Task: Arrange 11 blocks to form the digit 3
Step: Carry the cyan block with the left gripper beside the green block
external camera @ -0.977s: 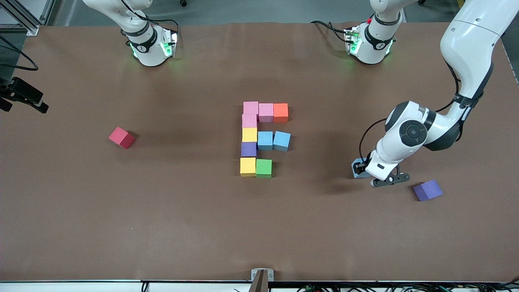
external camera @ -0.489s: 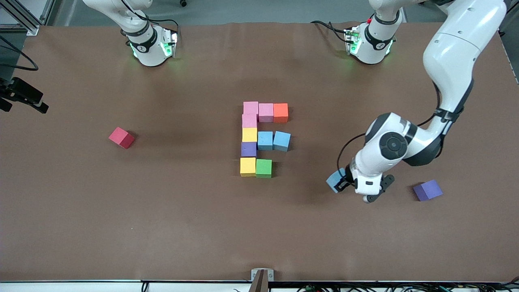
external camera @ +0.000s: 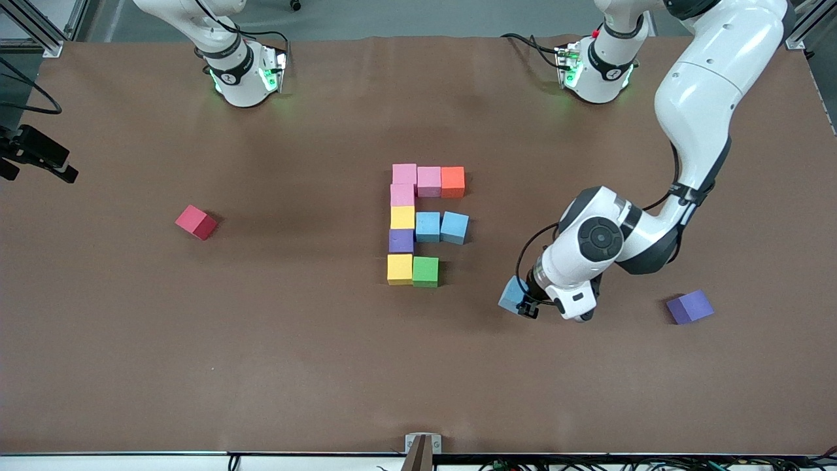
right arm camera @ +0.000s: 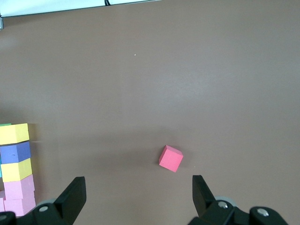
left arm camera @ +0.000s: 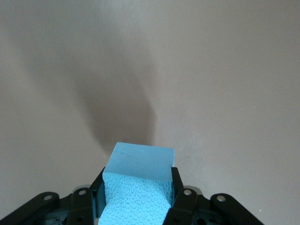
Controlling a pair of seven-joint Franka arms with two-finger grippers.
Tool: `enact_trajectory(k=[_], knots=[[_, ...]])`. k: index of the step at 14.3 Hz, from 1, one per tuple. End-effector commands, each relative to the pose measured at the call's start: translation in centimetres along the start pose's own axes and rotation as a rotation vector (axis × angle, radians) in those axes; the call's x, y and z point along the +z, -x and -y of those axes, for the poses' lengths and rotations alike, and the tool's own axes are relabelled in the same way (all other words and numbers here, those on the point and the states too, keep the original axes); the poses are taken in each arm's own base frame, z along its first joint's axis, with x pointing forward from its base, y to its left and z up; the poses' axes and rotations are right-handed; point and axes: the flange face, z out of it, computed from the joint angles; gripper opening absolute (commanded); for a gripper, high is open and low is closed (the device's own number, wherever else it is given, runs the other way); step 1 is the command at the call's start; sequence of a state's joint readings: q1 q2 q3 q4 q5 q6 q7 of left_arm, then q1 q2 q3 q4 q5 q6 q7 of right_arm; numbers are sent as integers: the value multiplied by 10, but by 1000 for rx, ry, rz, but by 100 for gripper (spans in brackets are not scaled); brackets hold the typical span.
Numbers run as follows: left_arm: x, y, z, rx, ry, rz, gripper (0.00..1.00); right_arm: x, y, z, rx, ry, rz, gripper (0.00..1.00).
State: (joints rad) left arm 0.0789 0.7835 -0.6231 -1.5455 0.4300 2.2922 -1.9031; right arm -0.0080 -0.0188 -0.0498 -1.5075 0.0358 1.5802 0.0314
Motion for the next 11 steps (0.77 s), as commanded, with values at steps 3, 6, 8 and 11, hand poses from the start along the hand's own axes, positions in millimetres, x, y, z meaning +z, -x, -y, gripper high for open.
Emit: enact_trajectory(k=[3,6,8,11], knots=[[10,52,-6,-161,-22,-23,26,-3,-2,1,3,5,-8,100],[20,73,-3,-241,-77,-55,26,-3,-2,1,3,5,-8,100],[22,82,-2,-304,-80,-50,26,-3,-2,1,3,5,-8,100],[27,94,-7,-396,-79,-30,26,-3,-2,1,3,5,-8,100]])
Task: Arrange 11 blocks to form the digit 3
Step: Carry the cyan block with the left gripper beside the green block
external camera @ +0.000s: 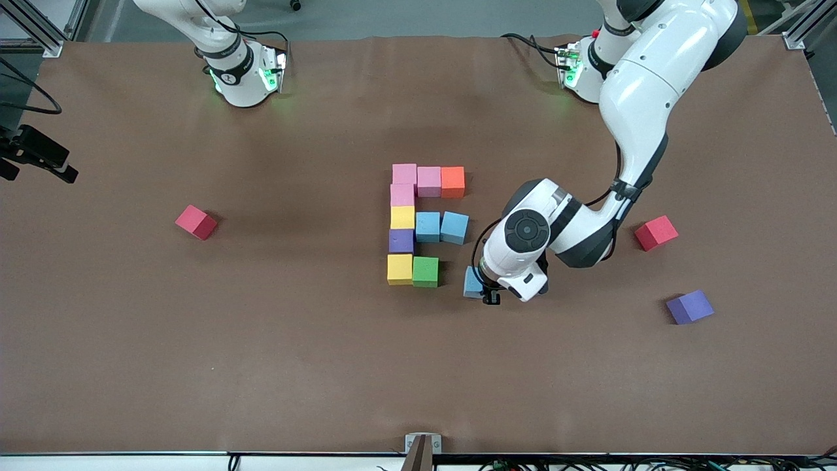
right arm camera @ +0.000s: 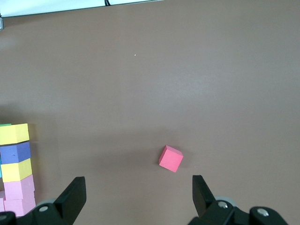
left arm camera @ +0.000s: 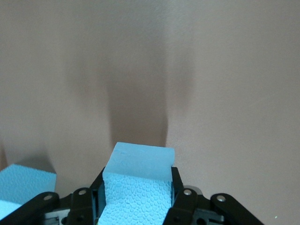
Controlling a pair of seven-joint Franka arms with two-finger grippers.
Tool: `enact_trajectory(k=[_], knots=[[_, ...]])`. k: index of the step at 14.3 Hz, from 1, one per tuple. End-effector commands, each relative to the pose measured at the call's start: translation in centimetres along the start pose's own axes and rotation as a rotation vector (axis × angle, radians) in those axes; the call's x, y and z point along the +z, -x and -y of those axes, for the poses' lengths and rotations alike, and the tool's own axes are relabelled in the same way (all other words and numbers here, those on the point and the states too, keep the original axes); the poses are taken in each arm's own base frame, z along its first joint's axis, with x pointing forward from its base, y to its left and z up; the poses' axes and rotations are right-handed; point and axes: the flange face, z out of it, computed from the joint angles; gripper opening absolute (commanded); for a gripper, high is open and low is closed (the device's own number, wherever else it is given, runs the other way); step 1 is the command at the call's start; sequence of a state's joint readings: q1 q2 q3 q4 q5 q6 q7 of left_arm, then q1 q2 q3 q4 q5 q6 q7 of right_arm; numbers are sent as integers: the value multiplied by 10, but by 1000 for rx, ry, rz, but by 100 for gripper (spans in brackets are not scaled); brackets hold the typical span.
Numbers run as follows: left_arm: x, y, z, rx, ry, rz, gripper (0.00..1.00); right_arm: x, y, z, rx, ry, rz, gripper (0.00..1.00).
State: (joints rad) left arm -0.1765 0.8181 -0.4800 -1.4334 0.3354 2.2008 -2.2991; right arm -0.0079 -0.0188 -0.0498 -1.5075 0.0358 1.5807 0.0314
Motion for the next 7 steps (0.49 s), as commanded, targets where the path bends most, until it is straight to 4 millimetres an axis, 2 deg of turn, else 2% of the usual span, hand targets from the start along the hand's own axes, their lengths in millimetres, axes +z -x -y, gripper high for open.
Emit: enact_trajectory(k=[1,2,4,6,7], knots=[[3,18,-7,-73,-7,24,26,-3,-2,1,1,5,-8,100],[8,23,-7,-78,-10,26,26,-3,-2,1,3,5,-8,100],[14,21,-8,-100,-16,21,26,-4,-3,1,3,3,-19,100],[20,35,-1,-96,-17,24,26,-4,-3,1,3,5,-19,100],[24,32,-2,-100,-20,15,26,-4,-3,1,3,5,-19,100]])
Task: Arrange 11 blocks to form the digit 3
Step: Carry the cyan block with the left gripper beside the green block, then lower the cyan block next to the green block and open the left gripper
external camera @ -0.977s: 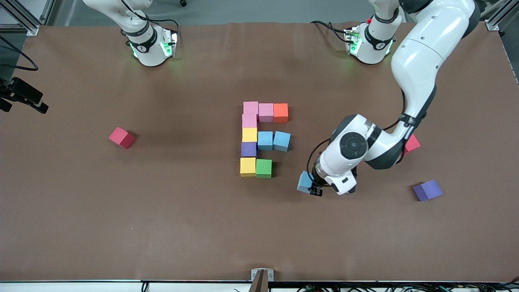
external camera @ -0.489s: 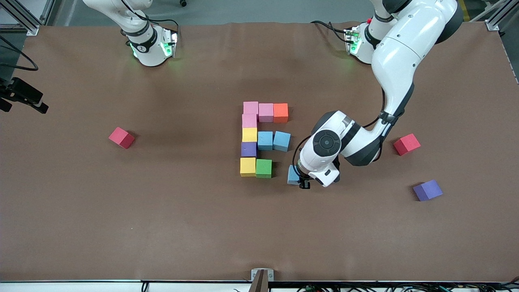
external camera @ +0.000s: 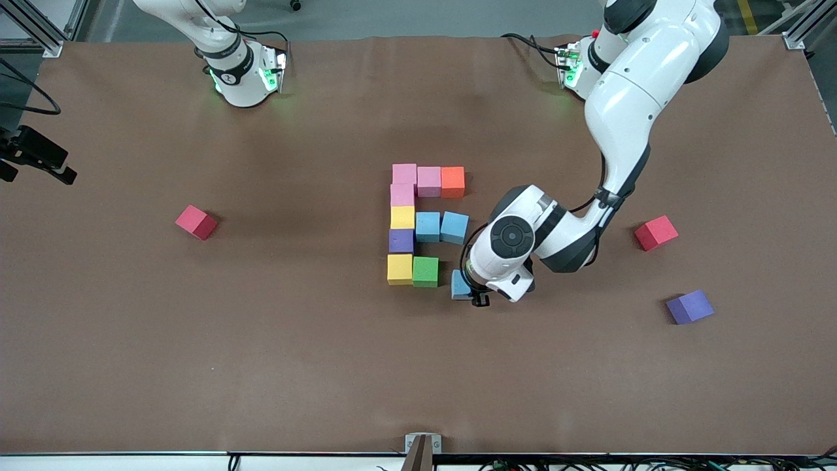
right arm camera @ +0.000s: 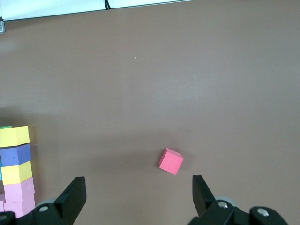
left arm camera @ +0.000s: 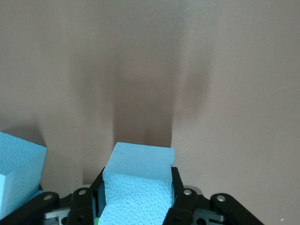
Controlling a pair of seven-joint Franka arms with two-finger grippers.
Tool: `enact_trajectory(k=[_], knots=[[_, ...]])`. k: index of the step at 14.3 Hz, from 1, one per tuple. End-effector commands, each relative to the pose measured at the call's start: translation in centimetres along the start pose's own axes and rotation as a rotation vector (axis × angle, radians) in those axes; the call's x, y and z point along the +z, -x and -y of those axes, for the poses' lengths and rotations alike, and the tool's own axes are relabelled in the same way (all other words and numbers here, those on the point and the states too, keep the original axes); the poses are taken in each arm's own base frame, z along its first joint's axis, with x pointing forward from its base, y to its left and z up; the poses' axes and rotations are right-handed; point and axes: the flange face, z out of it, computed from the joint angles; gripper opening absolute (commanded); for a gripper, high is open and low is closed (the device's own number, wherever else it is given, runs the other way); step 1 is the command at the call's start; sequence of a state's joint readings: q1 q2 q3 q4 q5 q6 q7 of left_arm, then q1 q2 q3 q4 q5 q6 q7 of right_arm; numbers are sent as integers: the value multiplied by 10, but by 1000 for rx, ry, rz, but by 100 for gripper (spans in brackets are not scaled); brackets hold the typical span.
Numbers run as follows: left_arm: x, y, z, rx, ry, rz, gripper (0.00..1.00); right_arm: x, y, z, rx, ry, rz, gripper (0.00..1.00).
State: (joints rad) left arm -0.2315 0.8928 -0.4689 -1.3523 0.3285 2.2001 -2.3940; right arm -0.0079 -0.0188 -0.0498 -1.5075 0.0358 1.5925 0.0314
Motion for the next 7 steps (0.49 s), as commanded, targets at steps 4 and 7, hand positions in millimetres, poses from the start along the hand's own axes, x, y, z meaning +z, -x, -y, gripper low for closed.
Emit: enact_trajectory(k=[4,7], knots=[[16,19,11,5,-14,-28,26,-3,-2,2,1,5,-7,100],[19,21,14,-15,-37,-12,26,-2,-2,1,3,5,-5,100]])
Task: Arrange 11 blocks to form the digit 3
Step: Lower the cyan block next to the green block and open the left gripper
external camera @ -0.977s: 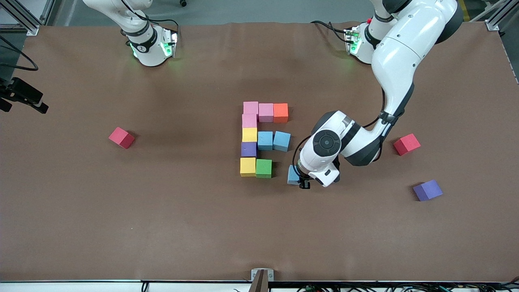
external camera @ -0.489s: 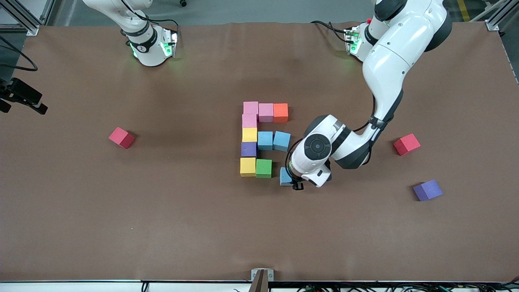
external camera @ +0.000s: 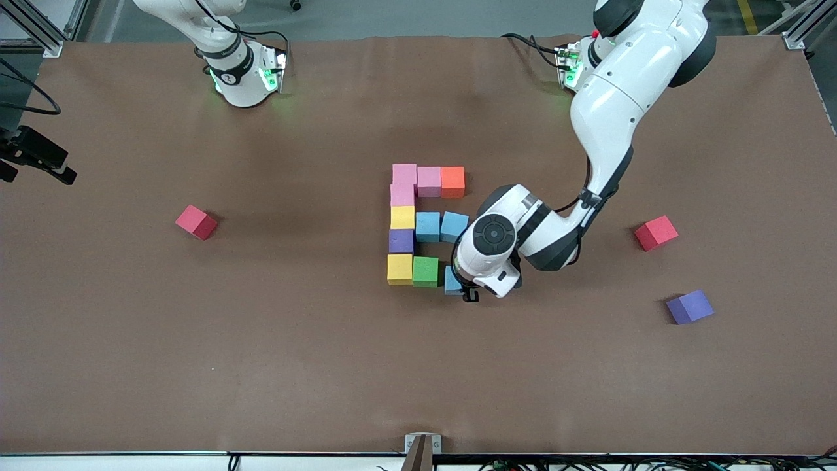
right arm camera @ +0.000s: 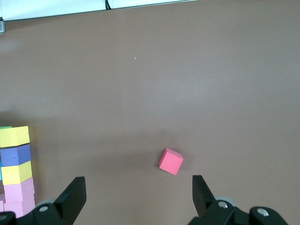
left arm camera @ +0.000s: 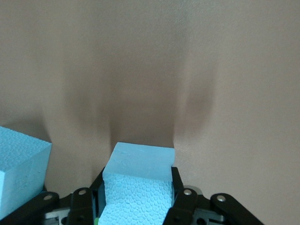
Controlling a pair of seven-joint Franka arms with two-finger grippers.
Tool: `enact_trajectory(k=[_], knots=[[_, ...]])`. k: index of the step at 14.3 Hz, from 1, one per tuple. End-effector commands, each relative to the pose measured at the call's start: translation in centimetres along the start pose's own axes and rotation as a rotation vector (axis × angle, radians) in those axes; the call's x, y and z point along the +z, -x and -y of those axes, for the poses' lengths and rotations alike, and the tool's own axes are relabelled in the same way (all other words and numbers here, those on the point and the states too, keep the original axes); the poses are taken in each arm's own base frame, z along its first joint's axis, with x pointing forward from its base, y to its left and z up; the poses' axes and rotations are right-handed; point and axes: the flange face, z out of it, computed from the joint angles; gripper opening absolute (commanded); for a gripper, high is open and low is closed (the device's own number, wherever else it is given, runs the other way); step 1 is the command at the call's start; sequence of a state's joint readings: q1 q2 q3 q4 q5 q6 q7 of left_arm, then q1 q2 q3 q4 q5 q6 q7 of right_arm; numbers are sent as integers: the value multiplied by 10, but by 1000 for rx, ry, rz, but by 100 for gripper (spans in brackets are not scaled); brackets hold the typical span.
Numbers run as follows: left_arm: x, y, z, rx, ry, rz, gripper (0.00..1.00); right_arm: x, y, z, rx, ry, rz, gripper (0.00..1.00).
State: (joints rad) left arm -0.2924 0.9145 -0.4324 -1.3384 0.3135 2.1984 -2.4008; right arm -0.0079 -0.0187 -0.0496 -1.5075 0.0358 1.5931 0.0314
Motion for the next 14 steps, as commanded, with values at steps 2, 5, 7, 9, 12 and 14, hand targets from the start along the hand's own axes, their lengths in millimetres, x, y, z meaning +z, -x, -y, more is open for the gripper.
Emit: enact_trajectory(k=[2,5,7,9,12,14], knots=[[0,12,5,-24,-30,14,26,-3,-2,2,1,5,-8,100],[3,12,7,-29,-37,11,26,-3,-2,2,1,5,-6,100],[4,12,8,-32,-40,12,28,-2,-2,3,0,5,-5,100],[6,12,8,-29,-41,11,42,-3,-2,2,1,3,-6,100],[4,11,7,-20,-32,8,100,-2,-2,3,0,5,-6,100],[-4,12,6,-6,-18,7,100,-2,-2,3,0,3,-6,100]])
